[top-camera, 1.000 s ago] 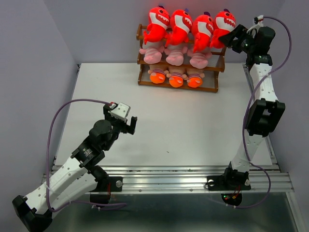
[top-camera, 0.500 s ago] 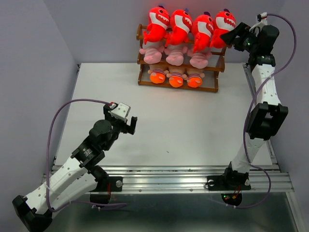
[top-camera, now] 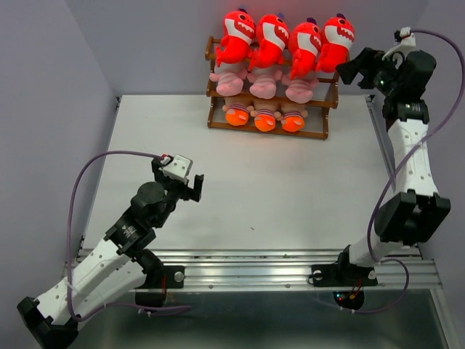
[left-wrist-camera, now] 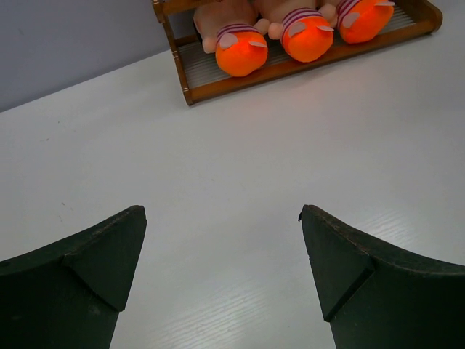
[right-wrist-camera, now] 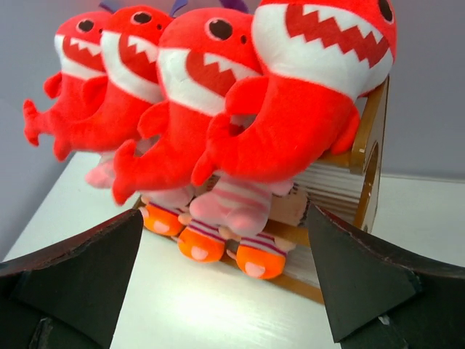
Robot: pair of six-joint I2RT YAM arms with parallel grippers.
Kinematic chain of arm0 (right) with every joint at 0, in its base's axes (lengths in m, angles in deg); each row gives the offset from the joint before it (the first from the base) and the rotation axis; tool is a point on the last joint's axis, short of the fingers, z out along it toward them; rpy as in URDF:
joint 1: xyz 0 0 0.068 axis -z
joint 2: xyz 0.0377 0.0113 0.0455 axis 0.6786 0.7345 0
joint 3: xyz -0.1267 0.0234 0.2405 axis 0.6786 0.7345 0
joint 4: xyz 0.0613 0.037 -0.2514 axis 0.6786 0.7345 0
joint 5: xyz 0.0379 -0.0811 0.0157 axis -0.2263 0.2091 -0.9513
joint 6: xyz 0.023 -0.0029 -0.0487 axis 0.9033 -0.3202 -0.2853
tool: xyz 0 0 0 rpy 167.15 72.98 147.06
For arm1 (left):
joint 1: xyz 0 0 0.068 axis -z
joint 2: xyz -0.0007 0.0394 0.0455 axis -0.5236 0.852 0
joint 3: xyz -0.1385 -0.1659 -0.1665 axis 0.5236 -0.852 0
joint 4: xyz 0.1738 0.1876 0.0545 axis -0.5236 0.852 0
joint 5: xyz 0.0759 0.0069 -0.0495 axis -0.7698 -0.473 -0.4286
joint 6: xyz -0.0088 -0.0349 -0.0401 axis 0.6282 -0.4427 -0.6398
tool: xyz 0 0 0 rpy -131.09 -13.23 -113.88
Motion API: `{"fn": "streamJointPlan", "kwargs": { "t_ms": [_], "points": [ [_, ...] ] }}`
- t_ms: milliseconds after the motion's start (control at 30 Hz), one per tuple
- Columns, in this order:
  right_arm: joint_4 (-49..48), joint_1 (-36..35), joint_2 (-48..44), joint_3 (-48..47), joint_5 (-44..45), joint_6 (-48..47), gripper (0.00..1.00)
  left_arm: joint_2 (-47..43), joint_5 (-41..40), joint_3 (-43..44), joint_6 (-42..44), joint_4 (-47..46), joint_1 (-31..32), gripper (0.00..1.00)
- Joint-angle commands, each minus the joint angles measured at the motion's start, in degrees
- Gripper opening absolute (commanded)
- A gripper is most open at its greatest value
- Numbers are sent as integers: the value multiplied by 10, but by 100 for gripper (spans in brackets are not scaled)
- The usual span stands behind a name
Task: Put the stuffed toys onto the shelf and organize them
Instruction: Place the stuffed toy onto shelf
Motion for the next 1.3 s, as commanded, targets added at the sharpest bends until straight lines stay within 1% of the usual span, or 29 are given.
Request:
{"fn": "streamJointPlan", "kwargs": {
  "t_ms": [0,67,100,133,167,200,233,267,333,367,433,500,567,700,800,933,1167,1267],
  "points": [
    [12,-2,-116,104,7,-87,100,-19,-27,-4,0,-28,-4,99],
    [22,-2,-160,166,9,-115,100,-24,-37,-3,-4,-25,-5,99],
    [25,-2,-206,198,16,-120,100,-26,-41,-3,-6,-24,-5,99],
    [25,-2,-229,260,23,-124,100,-33,-43,-2,-7,-22,-5,99],
    [33,-2,-250,287,41,-134,100,-36,-49,-2,-9,-22,-5,99],
    [41,-2,-288,310,49,-140,100,-43,-51,-1,-14,-21,-5,99],
    [55,-2,-305,328,58,-145,100,-48,-53,-1,-15,-20,-5,99],
    [82,-2,-320,356,85,-148,100,-51,-57,-1,-17,-20,-5,99],
    [106,-2,-358,378,120,-147,100,-60,-62,-1,-22,-17,-5,99],
    [124,-2,-369,399,159,-144,100,-62,-66,-1,-23,-15,-5,99],
    [128,-2,-404,424,201,-132,100,-69,-69,1,-27,-12,-5,99],
    [128,-2,-424,457,250,-116,100,-74,-71,3,-30,-12,-5,99],
    [127,-2,-444,472,269,-113,100,-77,-73,4,-33,-12,-5,99],
    [123,-2,-458,497,341,-81,100,-89,-83,3,-40,-7,-5,99],
    [113,-2,-468,518,374,-60,100,-98,-82,4,-44,5,-5,99],
    [85,-2,-477,553,394,-37,100,-106,-76,3,-47,6,-5,99],
    [39,-2,-519,641,403,-43,100,-128,-59,-2,-48,2,-5,99],
    [23,5,-530,650,405,-46,100,-131,-55,-4,-48,-1,-5,99]
  ]
}}
